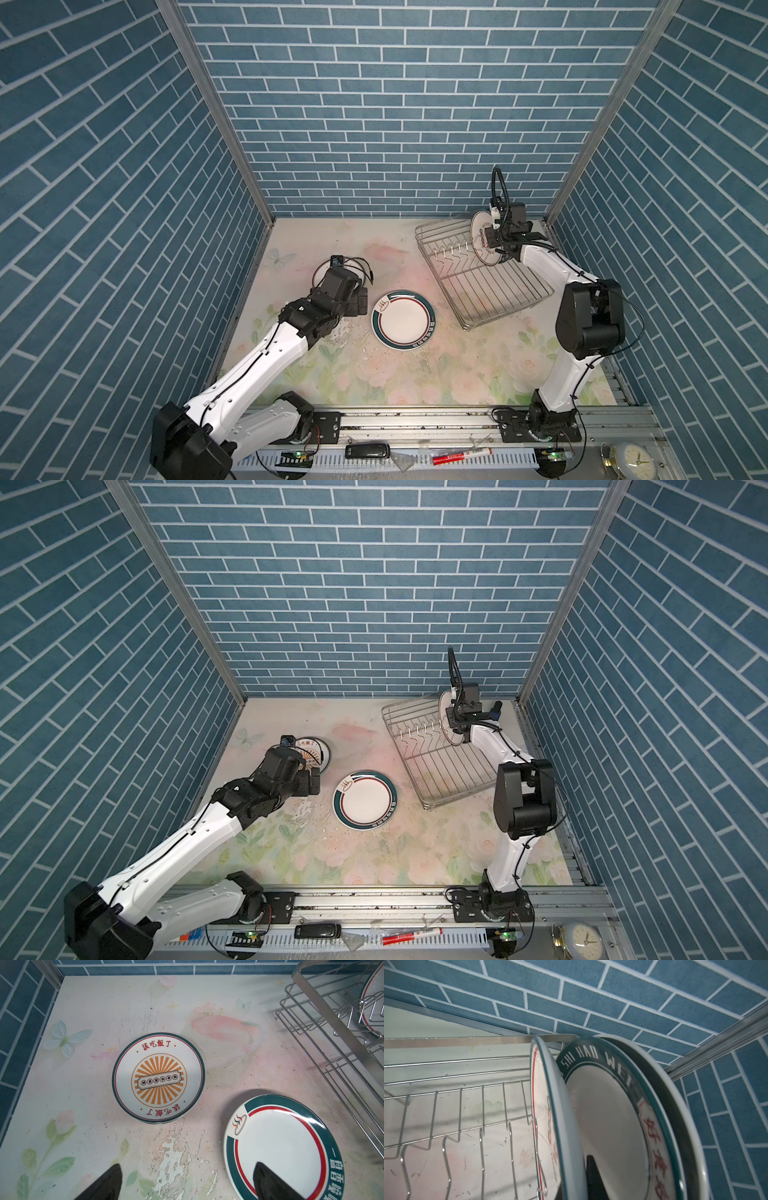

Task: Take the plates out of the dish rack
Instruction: 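Grasp the nearest red-lettered plate in the rack with the right gripper and pull it up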

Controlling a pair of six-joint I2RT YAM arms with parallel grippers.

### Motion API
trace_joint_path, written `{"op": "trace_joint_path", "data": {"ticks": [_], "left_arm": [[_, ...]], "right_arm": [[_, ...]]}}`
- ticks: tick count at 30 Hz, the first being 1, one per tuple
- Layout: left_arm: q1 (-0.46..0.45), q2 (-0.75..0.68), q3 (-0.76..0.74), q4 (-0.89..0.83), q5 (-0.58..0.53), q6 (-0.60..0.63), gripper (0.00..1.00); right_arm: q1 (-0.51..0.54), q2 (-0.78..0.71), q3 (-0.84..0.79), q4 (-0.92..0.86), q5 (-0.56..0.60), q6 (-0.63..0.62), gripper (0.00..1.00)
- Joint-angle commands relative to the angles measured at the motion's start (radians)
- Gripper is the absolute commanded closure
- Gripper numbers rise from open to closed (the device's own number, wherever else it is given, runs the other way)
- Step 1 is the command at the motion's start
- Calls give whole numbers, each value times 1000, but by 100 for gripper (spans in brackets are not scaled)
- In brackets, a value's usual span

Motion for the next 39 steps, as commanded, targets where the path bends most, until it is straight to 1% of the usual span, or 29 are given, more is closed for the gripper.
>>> {"op": "trace_joint_path", "data": {"ticks": [1,5,8,12,17,19,22,24,28,31,34,39], "left_arm": [[9,-7,29,-24,-26,11,1],[9,1,39,-34,-7,7,1],[10,2,41,-36,1,7,0],[9,8,47,-43,4,13,1],[8,29,57,-63,-9,10,1],[9,29,54,-61,-16,1,1],[9,17,45,-45,-2,8,1],[10,7,41,-38,0,10,1],[9,-3,43,-36,-3,13,1],[9,-4,43,-31,13,12,1],[9,2,41,-12,54,19,1],[8,8,37,28,68,9,1]], "right_arm": [[-5,-14,-34,3,-5,-19,95],[-5,-43,-36,1,-24,-21,96],[-6,-67,-41,5,-24,-27,98],[-5,-107,-51,23,-8,-46,100],[-6,-161,-52,26,-20,-60,100],[-5,-193,-66,42,-30,-60,100],[-5,-252,-94,77,-80,-60,100],[-5,-299,-125,118,-109,-62,100],[-4,-385,-189,215,-129,-45,100],[-4,-451,-244,292,-162,8,100],[-4,-515,-328,408,-185,114,100],[-5,-608,-519,639,-232,440,100]]}}
